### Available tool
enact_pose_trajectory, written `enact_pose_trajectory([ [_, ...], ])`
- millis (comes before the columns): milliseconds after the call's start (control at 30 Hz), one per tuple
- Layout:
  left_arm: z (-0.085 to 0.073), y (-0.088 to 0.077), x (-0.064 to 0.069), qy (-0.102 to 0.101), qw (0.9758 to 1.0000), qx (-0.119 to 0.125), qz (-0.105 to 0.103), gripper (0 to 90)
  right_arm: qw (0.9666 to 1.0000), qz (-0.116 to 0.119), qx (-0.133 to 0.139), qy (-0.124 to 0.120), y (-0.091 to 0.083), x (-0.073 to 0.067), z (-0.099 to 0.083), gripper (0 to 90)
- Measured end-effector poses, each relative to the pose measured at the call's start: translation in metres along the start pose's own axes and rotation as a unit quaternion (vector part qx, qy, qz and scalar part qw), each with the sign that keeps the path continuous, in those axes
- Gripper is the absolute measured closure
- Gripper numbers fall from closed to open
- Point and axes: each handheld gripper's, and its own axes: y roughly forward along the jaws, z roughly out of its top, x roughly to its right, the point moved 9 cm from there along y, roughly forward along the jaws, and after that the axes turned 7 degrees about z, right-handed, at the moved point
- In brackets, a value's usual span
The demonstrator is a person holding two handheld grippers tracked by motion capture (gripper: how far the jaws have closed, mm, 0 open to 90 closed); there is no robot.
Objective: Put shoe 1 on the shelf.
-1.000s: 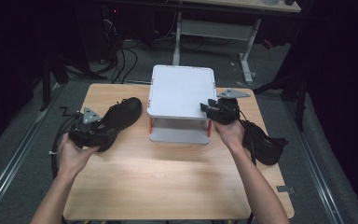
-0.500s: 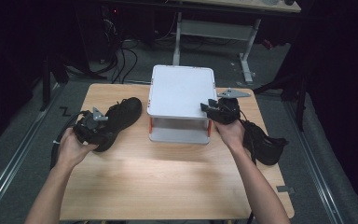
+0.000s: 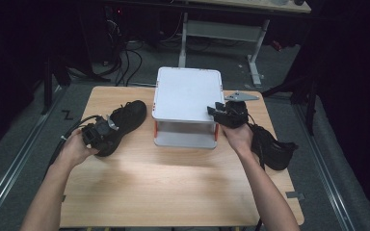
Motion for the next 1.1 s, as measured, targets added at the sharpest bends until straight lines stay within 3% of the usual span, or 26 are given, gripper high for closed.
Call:
enact_pose_trajectory([
  [200, -0.004, 0.007, -0.002, -0.002, 0.9998, -0.014, -0.011, 50.0, 1.0, 0.0, -0.002, 0.0, 0.0, 0.0, 0.0, 58.6],
  [300, -0.001, 0.006, -0.001, -0.008, 0.9995, -0.016, -0.026, 55.6, 1.0, -0.001, -0.002, -0.001, 0.0, 0.0, 0.0, 58.6],
  [600, 0.002, -0.001, 0.003, -0.028, 0.9969, -0.03, -0.067, 84.2, 1.0, -0.001, -0.003, -0.001, 0.0, 0.0, 0.0, 58.7],
  [833, 0.004, -0.002, 0.006, -0.036, 0.9967, -0.032, -0.065, 87.2, 1.0, 0.0, -0.003, -0.001, 0.0, 0.0, 0.0, 58.7],
  [1100, 0.007, -0.007, 0.008, -0.064, 0.9956, -0.018, -0.066, 87.9, 1.0, -0.004, -0.003, -0.001, 0.0, 0.0, 0.0, 59.4],
])
